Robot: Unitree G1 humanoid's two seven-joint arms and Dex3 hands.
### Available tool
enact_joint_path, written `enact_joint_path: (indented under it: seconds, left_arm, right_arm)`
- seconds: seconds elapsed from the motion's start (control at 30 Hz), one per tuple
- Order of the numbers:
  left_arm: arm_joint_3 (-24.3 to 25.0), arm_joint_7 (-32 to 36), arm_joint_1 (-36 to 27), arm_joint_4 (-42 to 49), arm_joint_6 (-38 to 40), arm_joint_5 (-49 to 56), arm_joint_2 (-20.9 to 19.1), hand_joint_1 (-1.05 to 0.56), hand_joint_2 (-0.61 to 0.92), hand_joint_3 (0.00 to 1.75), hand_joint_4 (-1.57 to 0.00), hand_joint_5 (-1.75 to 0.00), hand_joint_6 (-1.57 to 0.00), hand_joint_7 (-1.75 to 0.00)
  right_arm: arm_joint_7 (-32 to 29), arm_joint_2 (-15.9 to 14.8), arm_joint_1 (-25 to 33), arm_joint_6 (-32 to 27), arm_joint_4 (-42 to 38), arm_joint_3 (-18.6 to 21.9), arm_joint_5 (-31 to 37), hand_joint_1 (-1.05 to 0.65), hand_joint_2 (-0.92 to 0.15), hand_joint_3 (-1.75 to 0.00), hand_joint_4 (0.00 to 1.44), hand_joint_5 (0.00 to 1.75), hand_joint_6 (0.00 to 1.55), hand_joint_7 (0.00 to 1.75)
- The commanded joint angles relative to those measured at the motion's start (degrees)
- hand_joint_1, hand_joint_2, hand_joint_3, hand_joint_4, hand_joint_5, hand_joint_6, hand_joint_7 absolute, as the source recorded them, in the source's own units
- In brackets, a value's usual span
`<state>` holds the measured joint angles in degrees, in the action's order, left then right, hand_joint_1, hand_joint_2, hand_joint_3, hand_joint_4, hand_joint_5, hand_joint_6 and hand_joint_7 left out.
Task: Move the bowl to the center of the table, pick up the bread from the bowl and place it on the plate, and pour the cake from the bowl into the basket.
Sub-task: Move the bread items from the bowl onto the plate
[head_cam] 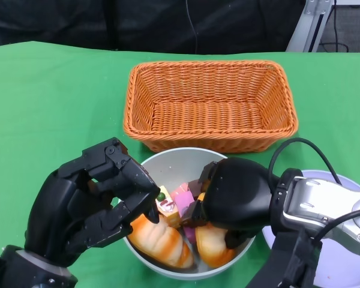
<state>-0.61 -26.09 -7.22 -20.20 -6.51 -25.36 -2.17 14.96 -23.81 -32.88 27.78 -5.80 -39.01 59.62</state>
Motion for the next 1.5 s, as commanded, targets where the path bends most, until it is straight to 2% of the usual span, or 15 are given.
enact_joint_path:
  seconds: [0.03, 0.07, 0.13, 0.23, 0.27, 0.5, 0.6, 0.7, 0.73, 0.77, 0.87, 1.13, 1.33, 1.4, 1.5]
  left_arm:
    - [0.48, 0.05, 0.11, 0.36, -0.40, -0.55, -0.40, -0.21, 0.92, 0.37, -0.75, -1.63, -0.79, -1.18]
    - [0.49, 0.06, 0.12, 0.37, -0.28, -0.70, -0.37, -0.21, 0.92, 0.37, -0.76, -1.63, -0.79, -1.18]
    - [0.50, -0.05, 0.15, 0.47, -0.29, -0.88, -0.36, -0.20, 0.92, 0.38, -0.76, -1.63, -0.80, -1.18]
    - [0.51, 0.11, 0.13, 0.60, -0.51, -0.47, -0.38, -0.20, 0.92, 0.39, -0.77, -1.62, -0.80, -1.18]
    - [0.50, 0.17, 0.15, 0.72, -0.79, -0.18, -0.34, -0.20, 0.92, 0.39, -0.77, -1.62, -0.81, -1.18]
    - [0.42, 0.43, 0.09, 0.99, -1.49, 0.32, -0.06, -0.21, 0.92, 0.35, -0.76, -1.63, -0.79, -1.19]
    - [0.41, 0.52, 0.01, 0.85, -1.15, 0.21, -0.13, -0.23, 0.92, 0.34, -0.76, -1.63, -0.79, -1.19]
    - [0.47, 0.28, -0.01, 0.72, -0.81, -0.30, -0.25, -0.23, 0.92, 0.34, -0.75, -1.62, -0.79, -1.18]
    - [0.46, 0.44, -0.07, 0.58, -0.70, -0.22, -0.26, -0.23, 0.92, 0.34, -0.76, -1.61, -0.79, -1.18]
    - [0.44, 0.56, -0.11, 0.48, -0.65, -0.13, -0.26, -0.22, 0.92, 0.34, -0.76, -1.61, -0.79, -1.18]
    - [0.47, 0.36, -0.12, 0.63, -0.88, -0.20, -0.25, -0.21, 0.92, 0.36, -0.77, -1.61, -0.80, -1.17]
    - [0.44, 1.32, -0.53, -0.16, -0.31, -0.05, 0.06, -0.24, 0.92, 0.36, -0.76, -1.60, -0.79, -1.17]
    - [0.38, 1.57, -0.53, 0.03, -1.13, 0.77, -0.01, -0.25, 0.92, 0.34, -0.76, -1.61, -0.78, -1.17]
    - [0.41, 1.58, -0.48, 0.15, -1.36, 1.00, 0.03, -0.26, 0.92, 0.34, -0.76, -1.61, -0.78, -1.18]
    - [0.52, 1.42, -0.42, 0.09, -0.99, 0.60, -0.07, -0.25, 0.92, 0.34, -0.75, -1.61, -0.77, -1.18]
  right_arm:
    - [-0.65, -1.29, 2.05, 0.69, -2.79, -1.05, 0.74, -0.29, -0.85, 0.00, 0.97, 0.48, 0.93, 0.01]
    - [-1.32, -1.29, 1.97, 0.78, -3.15, -1.18, 0.91, -0.29, -0.86, 0.00, 0.93, 0.58, 0.93, 0.01]
    - [-3.13, -1.01, 2.10, 0.93, -3.97, -1.04, 0.69, -0.30, -0.87, 0.00, 0.91, 0.67, 0.94, 0.00]
    - [-7.87, 0.11, 2.85, 1.99, -6.56, 0.12, -2.08, -0.28, -0.87, -0.01, 1.00, 0.33, 1.01, 0.00]
    - [-9.27, 0.35, 2.92, 2.55, -7.33, 0.44, -3.05, -0.28, -0.88, -0.01, 1.01, 0.29, 1.02, 0.00]
    - [-14.63, 2.28, 3.10, 6.20, -12.86, 2.52, -9.78, -0.29, -0.92, -0.01, 0.99, 0.26, 1.02, 0.01]
    - [-14.33, 2.51, 2.75, 5.98, -13.50, 2.72, -10.38, -0.33, -0.92, -0.09, 0.96, 0.23, 1.02, 0.01]
    - [-13.17, 2.48, 2.28, 5.43, -12.88, 3.27, -11.14, -0.32, -0.92, -0.13, 0.94, 0.21, 0.94, 0.00]
    - [-13.90, 2.52, 2.12, 5.76, -13.00, 3.51, -11.07, -0.31, -0.92, -0.10, 0.94, 0.31, 0.89, 0.00]
    - [-14.63, 2.58, 2.01, 6.00, -13.15, 3.71, -10.88, -0.30, -0.92, -0.09, 0.85, 0.55, 0.86, 0.00]
    - [-16.95, 3.08, 1.89, 6.33, -13.80, 4.58, -10.55, -0.29, -0.92, -0.10, 0.78, 0.75, 0.92, 0.03]
    - [-18.18, 4.00, 1.65, 4.91, -14.30, 6.62, -11.45, -0.25, -0.92, -0.12, 0.81, 0.69, 0.91, 0.01]
    - [-15.12, 4.38, 0.94, 3.31, -13.78, 8.78, -14.61, -0.26, -0.92, -0.04, 0.84, 0.70, 1.03, 0.06]
    - [-14.97, 4.37, 0.84, 3.16, -13.78, 9.15, -15.13, -0.26, -0.92, -0.04, 0.73, 1.03, 1.07, 0.13]
    - [-14.62, 4.35, 0.82, 3.11, -14.09, 9.62, -15.73, -0.27, -0.92, -0.07, 0.68, 1.12, 1.04, 0.15]
